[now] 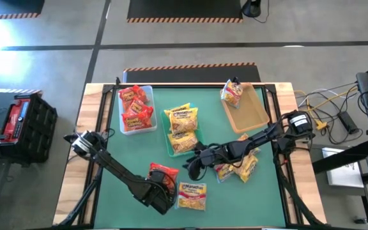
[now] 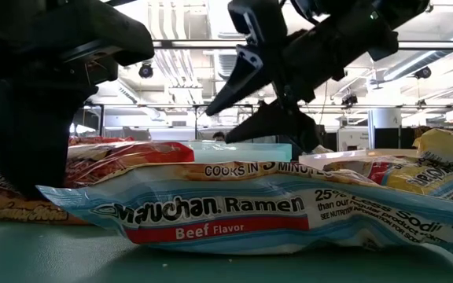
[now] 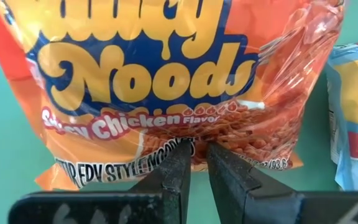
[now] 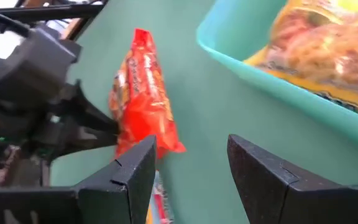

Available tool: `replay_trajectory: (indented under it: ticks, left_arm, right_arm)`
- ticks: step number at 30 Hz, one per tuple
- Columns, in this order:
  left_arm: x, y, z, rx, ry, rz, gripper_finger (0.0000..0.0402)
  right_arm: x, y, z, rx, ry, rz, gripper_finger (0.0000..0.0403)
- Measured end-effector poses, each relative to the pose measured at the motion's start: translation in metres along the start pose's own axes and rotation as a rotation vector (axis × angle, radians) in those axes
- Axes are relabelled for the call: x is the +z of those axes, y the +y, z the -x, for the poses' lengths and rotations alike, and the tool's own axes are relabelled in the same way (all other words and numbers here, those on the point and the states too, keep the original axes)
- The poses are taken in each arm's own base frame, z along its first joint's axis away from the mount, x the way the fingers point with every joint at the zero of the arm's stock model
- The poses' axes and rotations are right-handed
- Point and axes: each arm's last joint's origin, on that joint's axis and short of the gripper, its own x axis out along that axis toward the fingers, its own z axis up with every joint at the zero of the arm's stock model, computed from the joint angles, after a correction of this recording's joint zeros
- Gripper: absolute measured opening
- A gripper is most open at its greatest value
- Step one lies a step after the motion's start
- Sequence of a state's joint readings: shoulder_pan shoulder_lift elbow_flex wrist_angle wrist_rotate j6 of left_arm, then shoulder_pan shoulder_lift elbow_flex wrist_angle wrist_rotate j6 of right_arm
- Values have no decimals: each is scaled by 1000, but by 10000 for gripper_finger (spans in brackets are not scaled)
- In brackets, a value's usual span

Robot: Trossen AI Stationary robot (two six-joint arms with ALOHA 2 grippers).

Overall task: Sort Maruchan noodles
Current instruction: Put the orange noodle pack into the transparent bin

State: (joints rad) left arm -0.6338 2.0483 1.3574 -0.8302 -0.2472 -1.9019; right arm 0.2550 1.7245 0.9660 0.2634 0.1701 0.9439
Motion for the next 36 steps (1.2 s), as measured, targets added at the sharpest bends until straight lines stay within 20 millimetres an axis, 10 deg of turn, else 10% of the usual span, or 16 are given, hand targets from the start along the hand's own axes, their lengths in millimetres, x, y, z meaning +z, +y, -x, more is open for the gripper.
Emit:
replay_trajectory:
  ticks: [13,36]
  left_arm:
    - [-1,-7,-5,-58,-46,-1,38]
    - [-1,-7,-5,-59,-45,-19,38]
  right_arm:
    - [0,3,-3,36,27,52,185]
    - [-15,7,-67,130,164,7,188]
